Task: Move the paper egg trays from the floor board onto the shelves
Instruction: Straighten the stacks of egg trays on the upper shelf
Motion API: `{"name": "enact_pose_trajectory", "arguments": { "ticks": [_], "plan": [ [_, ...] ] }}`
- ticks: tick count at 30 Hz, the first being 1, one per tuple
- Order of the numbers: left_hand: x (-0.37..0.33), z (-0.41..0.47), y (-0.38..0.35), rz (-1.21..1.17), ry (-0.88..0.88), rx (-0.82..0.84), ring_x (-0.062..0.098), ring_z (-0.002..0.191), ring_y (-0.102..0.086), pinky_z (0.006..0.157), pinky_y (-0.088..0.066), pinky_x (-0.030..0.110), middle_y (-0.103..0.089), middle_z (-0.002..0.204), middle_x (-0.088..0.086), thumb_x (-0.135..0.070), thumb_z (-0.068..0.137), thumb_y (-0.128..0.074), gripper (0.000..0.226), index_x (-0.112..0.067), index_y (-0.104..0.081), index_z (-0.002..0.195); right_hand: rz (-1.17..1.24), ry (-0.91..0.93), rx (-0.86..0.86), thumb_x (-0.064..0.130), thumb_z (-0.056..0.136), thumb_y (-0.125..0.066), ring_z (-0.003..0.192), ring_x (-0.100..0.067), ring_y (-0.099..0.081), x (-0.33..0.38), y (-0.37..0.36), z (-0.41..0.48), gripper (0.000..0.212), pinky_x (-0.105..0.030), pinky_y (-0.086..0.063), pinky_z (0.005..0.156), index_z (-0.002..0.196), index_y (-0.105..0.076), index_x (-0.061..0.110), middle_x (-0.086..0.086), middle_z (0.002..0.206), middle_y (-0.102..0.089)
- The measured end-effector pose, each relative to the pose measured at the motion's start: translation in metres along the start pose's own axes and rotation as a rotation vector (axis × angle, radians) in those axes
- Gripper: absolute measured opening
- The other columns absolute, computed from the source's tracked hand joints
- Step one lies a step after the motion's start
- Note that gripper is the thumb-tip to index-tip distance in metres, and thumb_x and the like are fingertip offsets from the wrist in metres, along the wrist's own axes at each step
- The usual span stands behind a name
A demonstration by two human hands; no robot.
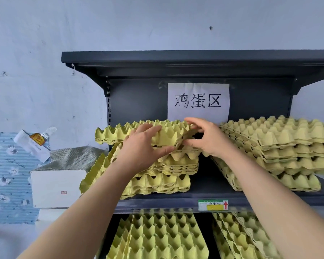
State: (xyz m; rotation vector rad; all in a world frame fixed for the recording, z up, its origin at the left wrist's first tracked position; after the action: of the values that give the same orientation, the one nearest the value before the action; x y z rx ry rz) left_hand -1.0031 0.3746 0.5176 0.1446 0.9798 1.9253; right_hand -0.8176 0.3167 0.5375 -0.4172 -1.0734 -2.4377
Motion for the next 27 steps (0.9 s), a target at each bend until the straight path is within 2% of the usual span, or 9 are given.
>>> {"name": "enact_pose_trajectory", "arguments": {
  "ticks": [4, 7, 9, 12, 15, 17, 21, 24, 27],
  "plan": [
    [-0.004, -0.001, -0.001, 0.059, 0.068, -0.027, 0.017, 0.113, -0.056, 0.092, -0.05, 0.047, -0.04, 0.144, -0.009, -0.095, 0.051, -0.045, 0.104, -0.036, -0.045, 0.137, -0.077, -0.038, 0.058, 0.025, 0.072, -0.08, 0.113, -0.004, -0.047, -0.026, 0.006, 0.011, 0.062, -0.018, -0.031, 0.093, 0.129, -0.055, 0.027, 0.01, 0.127, -0.054],
    [-0.009, 0.0, -0.001, 0.08, 0.097, -0.036, 0.013, 0.103, -0.06, 0.09, -0.052, 0.044, -0.042, 0.14, -0.011, -0.092, 0.051, -0.051, 0.101, -0.032, -0.05, 0.133, -0.136, -0.016, 0.087, 0.014, 0.076, -0.077, 0.119, -0.012, -0.049, -0.038, -0.001, 0.026, 0.058, -0.022, -0.034, 0.099, 0.129, -0.057, 0.023, 0.004, 0.131, -0.055],
    [-0.014, 0.0, 0.001, 0.078, 0.08, -0.039, 0.007, 0.092, -0.062, 0.088, -0.053, 0.04, -0.046, 0.137, -0.012, -0.085, 0.054, -0.058, 0.095, -0.028, -0.054, 0.13, -0.18, 0.043, 0.107, 0.01, 0.075, -0.076, 0.116, -0.016, -0.053, -0.041, -0.007, 0.036, 0.047, -0.03, -0.039, 0.102, 0.12, -0.064, 0.019, 0.003, 0.125, -0.059],
    [-0.015, -0.002, 0.007, 0.031, 0.058, -0.04, -0.003, 0.08, -0.058, 0.077, -0.05, 0.021, -0.049, 0.134, -0.011, -0.071, 0.058, -0.069, 0.084, -0.023, -0.058, 0.125, -0.208, 0.12, 0.078, 0.013, 0.074, -0.075, 0.095, -0.019, -0.059, -0.038, -0.008, 0.044, 0.027, -0.037, -0.048, 0.084, 0.1, -0.071, 0.02, 0.003, 0.1, -0.066],
    [-0.006, -0.004, 0.022, -0.051, 0.046, -0.071, 0.0, 0.096, -0.055, 0.077, -0.035, 0.004, -0.049, 0.135, -0.01, -0.069, 0.055, -0.066, 0.087, -0.021, -0.057, 0.126, -0.236, 0.237, -0.017, 0.02, 0.077, -0.075, 0.093, -0.016, -0.053, -0.02, 0.004, 0.041, 0.02, -0.033, -0.042, 0.081, 0.097, -0.071, 0.02, 0.006, 0.092, -0.064],
    [0.004, -0.004, 0.032, -0.06, 0.044, -0.086, 0.002, 0.113, -0.049, 0.089, -0.031, 0.008, -0.048, 0.136, -0.011, -0.067, 0.053, -0.059, 0.088, -0.02, -0.057, 0.128, -0.213, 0.306, -0.077, 0.022, 0.078, -0.074, 0.093, -0.012, -0.044, -0.004, 0.012, 0.035, 0.018, -0.03, -0.034, 0.08, 0.096, -0.071, 0.021, 0.011, 0.09, -0.06],
    [0.028, -0.006, 0.041, -0.1, 0.082, -0.076, 0.005, 0.117, -0.049, 0.096, -0.035, 0.021, -0.047, 0.138, -0.012, -0.059, 0.056, -0.055, 0.081, -0.027, -0.054, 0.13, -0.244, 0.363, -0.117, 0.03, 0.079, -0.073, 0.098, -0.013, -0.042, 0.023, 0.01, 0.026, 0.026, -0.033, -0.036, 0.084, 0.102, -0.072, 0.019, 0.012, 0.094, -0.062],
    [0.05, -0.008, 0.042, -0.118, 0.126, -0.04, 0.009, 0.115, -0.054, 0.088, -0.042, 0.025, -0.047, 0.137, -0.011, -0.05, 0.065, -0.058, 0.069, -0.036, -0.05, 0.132, -0.262, 0.354, -0.123, 0.031, 0.079, -0.074, 0.098, -0.018, -0.047, 0.033, -0.003, 0.023, 0.031, -0.036, -0.041, 0.084, 0.105, -0.072, 0.016, 0.005, 0.097, -0.067],
    [0.072, -0.008, 0.045, -0.177, 0.151, -0.037, 0.007, 0.103, -0.062, 0.075, -0.044, 0.017, -0.056, 0.125, -0.012, -0.023, 0.083, -0.066, 0.05, -0.043, -0.052, 0.127, -0.257, 0.341, -0.126, 0.032, 0.079, -0.074, 0.092, -0.015, -0.046, 0.042, -0.019, 0.019, 0.029, -0.036, -0.044, 0.079, 0.104, -0.073, 0.016, 0.006, 0.092, -0.067]
  ]
}}
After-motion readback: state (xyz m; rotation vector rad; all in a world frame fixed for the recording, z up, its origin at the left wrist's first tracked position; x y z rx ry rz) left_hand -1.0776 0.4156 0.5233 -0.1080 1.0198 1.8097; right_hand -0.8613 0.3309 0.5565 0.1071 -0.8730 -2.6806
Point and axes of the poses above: each hand's wrist, its own z-axis towards the middle knuckle, its own y-axis out of the back of the hand, x = y × z, the point moved 8 cm from there along z, towards the middle knuckle
